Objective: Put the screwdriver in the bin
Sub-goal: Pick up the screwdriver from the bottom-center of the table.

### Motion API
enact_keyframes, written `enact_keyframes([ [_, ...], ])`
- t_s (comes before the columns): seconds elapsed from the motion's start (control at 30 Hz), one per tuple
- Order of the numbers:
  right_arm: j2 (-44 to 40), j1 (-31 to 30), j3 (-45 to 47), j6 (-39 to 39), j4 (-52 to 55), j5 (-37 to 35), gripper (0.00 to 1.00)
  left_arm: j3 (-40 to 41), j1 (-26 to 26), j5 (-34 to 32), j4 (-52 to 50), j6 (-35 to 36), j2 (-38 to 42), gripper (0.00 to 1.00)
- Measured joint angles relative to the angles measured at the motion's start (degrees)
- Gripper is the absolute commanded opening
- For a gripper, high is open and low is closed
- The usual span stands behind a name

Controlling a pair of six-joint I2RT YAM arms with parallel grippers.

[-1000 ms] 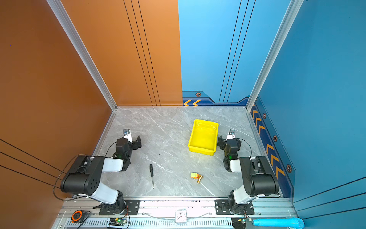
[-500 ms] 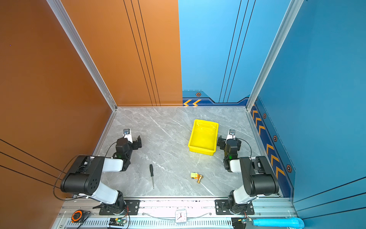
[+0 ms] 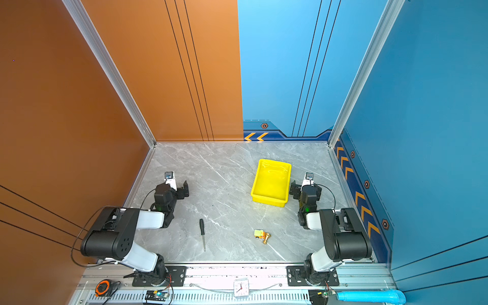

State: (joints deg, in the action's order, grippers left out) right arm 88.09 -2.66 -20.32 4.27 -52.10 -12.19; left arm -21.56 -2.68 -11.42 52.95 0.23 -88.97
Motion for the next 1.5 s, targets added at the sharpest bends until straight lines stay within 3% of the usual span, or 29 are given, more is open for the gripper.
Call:
enact_keyframes([
  [0.43,-0.26,0.00,0.09,-0.28,-0.09,1.11,1.00,0.02,0.04,0.13,-0.07,-0.04,0.26,0.98],
  [0.7,-9.60,-0.02,0.81,-0.39,4.15,0.98,1.00,-1.11,0.04,-0.09,-9.27,-0.26,8.50,0.98],
  [0.9,-18.82,-1.62,-4.20,2.38,21.05,-2.82,1.00,-8.04,-0.48,-0.59,-28.24,-3.41,16.83,0.98],
  [1.03,-24.48,-4.74,-11.65,7.02,35.52,-5.81,1.00,-16.20,-2.12,-2.54,-46.49,-12.02,22.25,0.98],
  [1.17,-26.84,-9.66,-19.82,12.04,49.35,-8.33,1.00,-24.74,-3.96,-2.67,-62.53,-19.96,22.82,0.98],
  [1.5,-26.69,-24.85,-28.17,21.40,69.37,-10.25,1.00,-27.85,-13.75,-0.46,-88.67,-30.08,22.91,0.98],
])
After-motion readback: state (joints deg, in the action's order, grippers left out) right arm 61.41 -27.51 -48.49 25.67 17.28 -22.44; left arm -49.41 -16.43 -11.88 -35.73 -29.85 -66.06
